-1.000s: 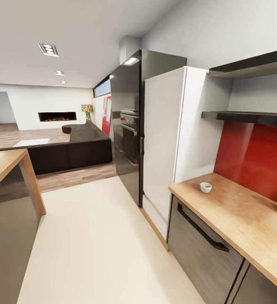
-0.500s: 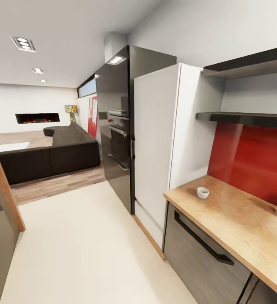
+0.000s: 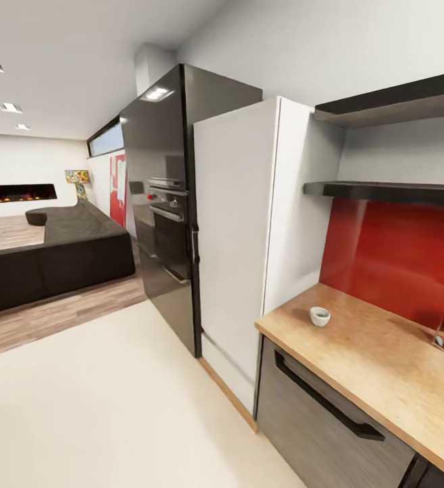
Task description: Set up a coffee station on the kitchen countertop: keep the coffee maker on the countertop, move the bottle of coffee from the kitchen shelf to the counter next to the coffee maker, place a paper coffee filter on top of the coffee maker, put the saucer next to the coffee maker with the coffee cup on the saucer, and place the electric kettle next to the coffee maker.
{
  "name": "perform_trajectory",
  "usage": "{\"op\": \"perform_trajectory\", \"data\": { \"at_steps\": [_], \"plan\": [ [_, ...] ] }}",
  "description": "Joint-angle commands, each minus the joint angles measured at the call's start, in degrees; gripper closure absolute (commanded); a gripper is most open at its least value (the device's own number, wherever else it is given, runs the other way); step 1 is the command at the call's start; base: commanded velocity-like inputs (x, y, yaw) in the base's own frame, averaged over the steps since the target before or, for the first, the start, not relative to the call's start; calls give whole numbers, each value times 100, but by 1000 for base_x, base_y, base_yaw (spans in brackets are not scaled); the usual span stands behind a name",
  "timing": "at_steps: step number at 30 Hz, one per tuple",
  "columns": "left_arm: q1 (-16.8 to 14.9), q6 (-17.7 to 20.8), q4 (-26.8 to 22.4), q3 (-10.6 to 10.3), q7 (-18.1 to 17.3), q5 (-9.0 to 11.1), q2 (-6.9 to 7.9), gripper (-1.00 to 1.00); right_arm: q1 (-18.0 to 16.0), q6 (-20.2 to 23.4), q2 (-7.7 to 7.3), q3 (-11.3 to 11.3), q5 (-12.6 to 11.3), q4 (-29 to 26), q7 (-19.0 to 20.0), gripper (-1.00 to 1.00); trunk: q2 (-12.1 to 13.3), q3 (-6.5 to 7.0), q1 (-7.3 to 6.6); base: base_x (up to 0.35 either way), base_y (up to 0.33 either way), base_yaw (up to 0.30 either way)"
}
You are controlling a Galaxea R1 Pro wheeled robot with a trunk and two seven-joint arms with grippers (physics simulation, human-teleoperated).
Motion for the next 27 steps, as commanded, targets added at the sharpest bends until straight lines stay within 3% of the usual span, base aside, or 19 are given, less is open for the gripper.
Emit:
{"op": "perform_trajectory", "data": {
  "at_steps": [1,27],
  "plan": [
    [-2,-28,10,43,16,-60,-1,-100,-4,-23,-4,43,-60,10,18,-100,-3,-2,5,283,226,-256],
    [-2,-36,15,43,18,-52,3,-100,-4,-14,-14,27,-69,8,23,-100,-3,-1,5,242,212,-268]
  ]
}}
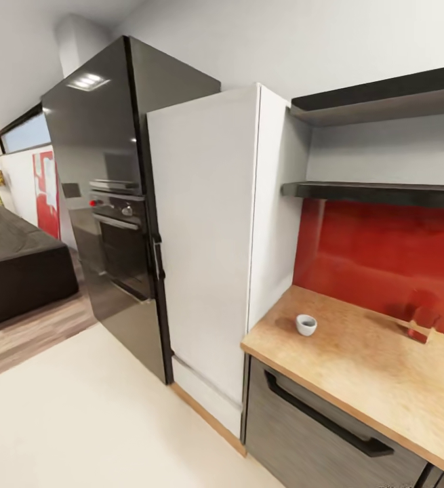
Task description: Set up a coffee station on the kitchen countertop: keep the coffee maker on the countertop, move the bottle of coffee from the kitchen shelf to the counter next to the coffee maker, place a paper coffee filter on top of the coffee maker, put the saucer next to the coffee maker with the coffee cup on the saucer, and place the electric kettle next to the coffee maker.
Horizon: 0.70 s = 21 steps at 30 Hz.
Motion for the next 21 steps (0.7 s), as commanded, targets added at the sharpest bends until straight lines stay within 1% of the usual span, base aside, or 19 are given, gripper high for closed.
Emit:
{"op": "perform_trajectory", "data": {
  "at_steps": [1,9,21],
  "plan": [
    [-2,-25,11,43,18,-62,1,-100,-4,-22,-3,43,-60,10,20,-100,-3,-2,3,148,130,-292],
    [-2,-23,13,45,18,-60,2,-100,-4,-22,-3,42,-60,10,17,-100,-3,-2,3,106,78,-293],
    [-2,-10,13,43,18,-60,2,-100,-4,-22,-3,42,-60,10,19,-100,-3,-2,3,7,2,-293]
  ]
}}
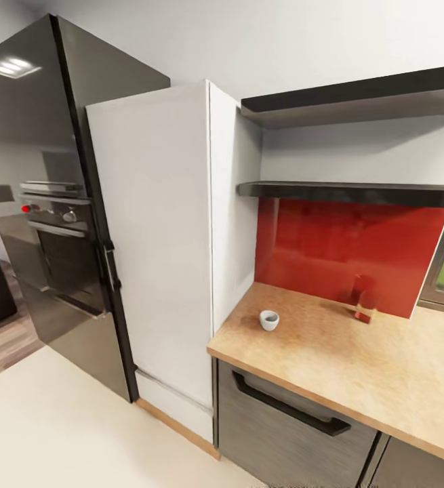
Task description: Set up a coffee station on the kitchen countertop: keep the coffee maker on the countertop, move the bottle of coffee from the kitchen shelf to the counter next to the coffee maker, place a paper coffee filter on top of the coffee maker, put the saucer next to the coffee maker with the coffee cup on the saucer, and place the electric kettle next to the coffee maker.
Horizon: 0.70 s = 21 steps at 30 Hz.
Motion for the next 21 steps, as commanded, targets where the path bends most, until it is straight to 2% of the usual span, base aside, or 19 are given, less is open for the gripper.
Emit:
{"op": "perform_trajectory", "data": {
  "at_steps": [1,9,16,21],
  "plan": [
    [-2,-27,9,44,19,-60,0,-100,-4,-22,-2,44,-60,10,19,-100,-4,-2,2,0,0,-293],
    [-2,-29,9,52,19,-60,0,-100,-4,-22,-2,44,-60,10,16,-100,-4,-4,2,-27,34,-293],
    [-2,-25,9,52,19,-54,0,-100,-4,-22,-2,46,-60,10,15,-100,-4,-17,2,-161,233,-293],
    [-2,-25,9,52,19,-41,0,-100,-4,-22,-2,49,-60,10,14,-100,-4,-27,2,-51,289,-293]
  ]
}}
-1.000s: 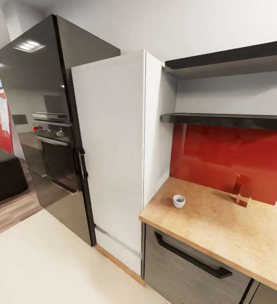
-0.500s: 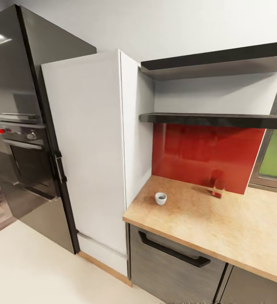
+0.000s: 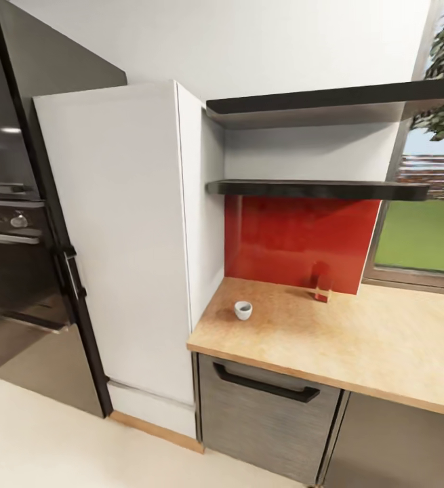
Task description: Set up a coffee station on the kitchen countertop: keep the coffee maker on the countertop, move the bottle of coffee from the kitchen shelf to the counter next to the coffee maker, place a paper coffee filter on top of the coffee maker, put the saucer next to the coffee maker with the coffee cup on the saucer, and place the electric kettle next to the coffee maker.
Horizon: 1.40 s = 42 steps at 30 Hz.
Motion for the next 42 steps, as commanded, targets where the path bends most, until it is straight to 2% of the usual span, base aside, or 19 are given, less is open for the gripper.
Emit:
{"op": "perform_trajectory", "data": {
  "at_steps": [1,12,27,30,38,42],
  "plan": [
    [-2,-26,9,43,17,-61,0,-100,-5,-23,-2,45,-60,10,17,-100,-4,-4,2,-9,299,-293],
    [-2,-45,4,6,17,-74,24,-100,-5,-30,-18,38,-57,10,-14,-100,-4,-18,2,-9,296,-236],
    [-19,-52,1,-53,8,-116,88,-100,-5,-33,-11,24,-76,-90,-23,-100,-4,-1,2,-2,24,-6],
    [-19,-58,1,-52,8,-115,88,-100,-5,-35,-11,28,-70,-501,-28,-100,-4,0,2,0,0,0],
    [-19,-86,1,-7,16,-94,95,-100,-5,-89,30,41,-68,-2086,-39,-100,-4,0,2,0,0,0],
    [-19,-279,1,0,17,-89,108,-100,-5,-382,63,38,-75,-3063,-44,-100,-4,0,2,0,0,0]
  ]
}}
